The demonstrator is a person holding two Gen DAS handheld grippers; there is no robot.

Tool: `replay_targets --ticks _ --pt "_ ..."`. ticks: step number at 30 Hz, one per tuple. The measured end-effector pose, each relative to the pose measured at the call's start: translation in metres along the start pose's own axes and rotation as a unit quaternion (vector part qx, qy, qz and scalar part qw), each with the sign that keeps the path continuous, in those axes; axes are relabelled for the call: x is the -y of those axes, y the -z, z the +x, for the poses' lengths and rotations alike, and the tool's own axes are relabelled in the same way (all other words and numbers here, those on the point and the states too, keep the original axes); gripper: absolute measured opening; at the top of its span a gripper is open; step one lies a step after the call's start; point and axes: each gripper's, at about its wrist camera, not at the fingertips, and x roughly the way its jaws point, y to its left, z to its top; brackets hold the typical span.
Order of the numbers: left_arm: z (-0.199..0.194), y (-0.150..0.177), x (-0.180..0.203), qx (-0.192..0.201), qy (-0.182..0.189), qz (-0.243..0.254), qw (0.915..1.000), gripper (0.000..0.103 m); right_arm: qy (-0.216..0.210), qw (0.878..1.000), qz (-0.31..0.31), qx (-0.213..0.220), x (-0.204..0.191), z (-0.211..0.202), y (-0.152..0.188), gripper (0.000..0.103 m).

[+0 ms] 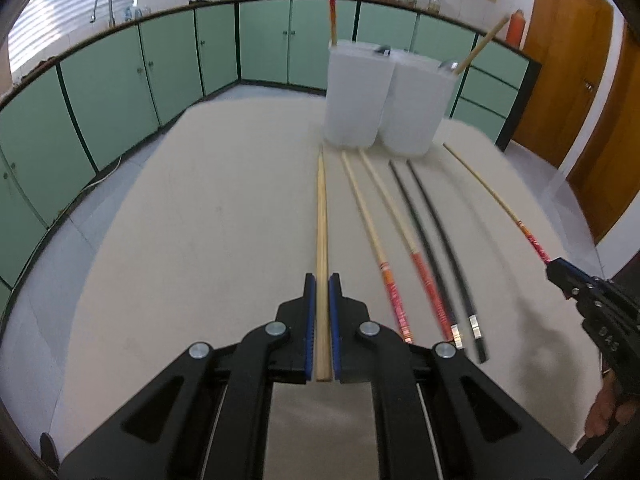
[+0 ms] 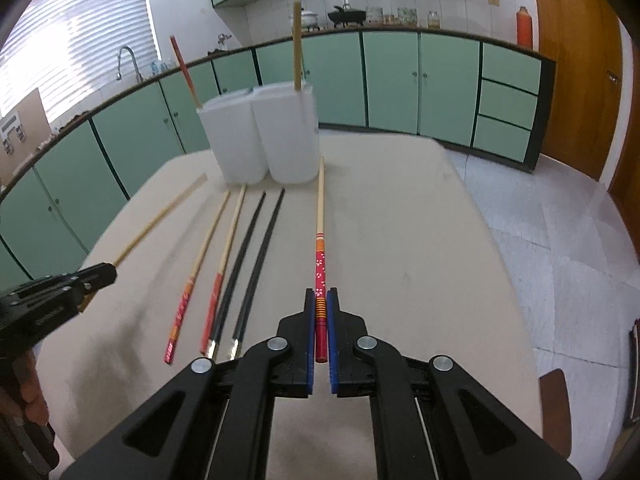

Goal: Organize utensils

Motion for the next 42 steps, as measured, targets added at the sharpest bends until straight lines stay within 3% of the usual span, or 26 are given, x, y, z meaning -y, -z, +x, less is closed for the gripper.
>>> replay_targets --ticks 5,13,18,38,42 --pt "0.02 0.002 -0.012 -0.007 -0.008 -0.009 0.9999 0.006 0.008 1.0 -0.004 -0.011 -0.001 0.014 0.008 0.006" --pt "0.033 0.011 -0.023 -0.015 0.015 -0.019 0.9996 0.009 0.014 1.0 -0.006 -0.019 -0.001 0.025 0.012 0.006" --pt "0.025 0.021 -0.021 -0.009 0.022 -0.011 0.9997 0.022 0.011 1.0 -0.006 -0.018 0.0 0.025 0.013 0.005" --pt "0.012 0.038 -0.017 -0.003 0.008 -0.007 0.9999 0.022 0.004 1.0 -0.003 -0.023 0.001 0.027 0.015 0.005" --pt "0.013 0.038 -0.016 -0.002 0.002 -0.008 1.0 0.015 0.003 1.0 -0.001 -0.024 0.001 0.028 0.016 0.005"
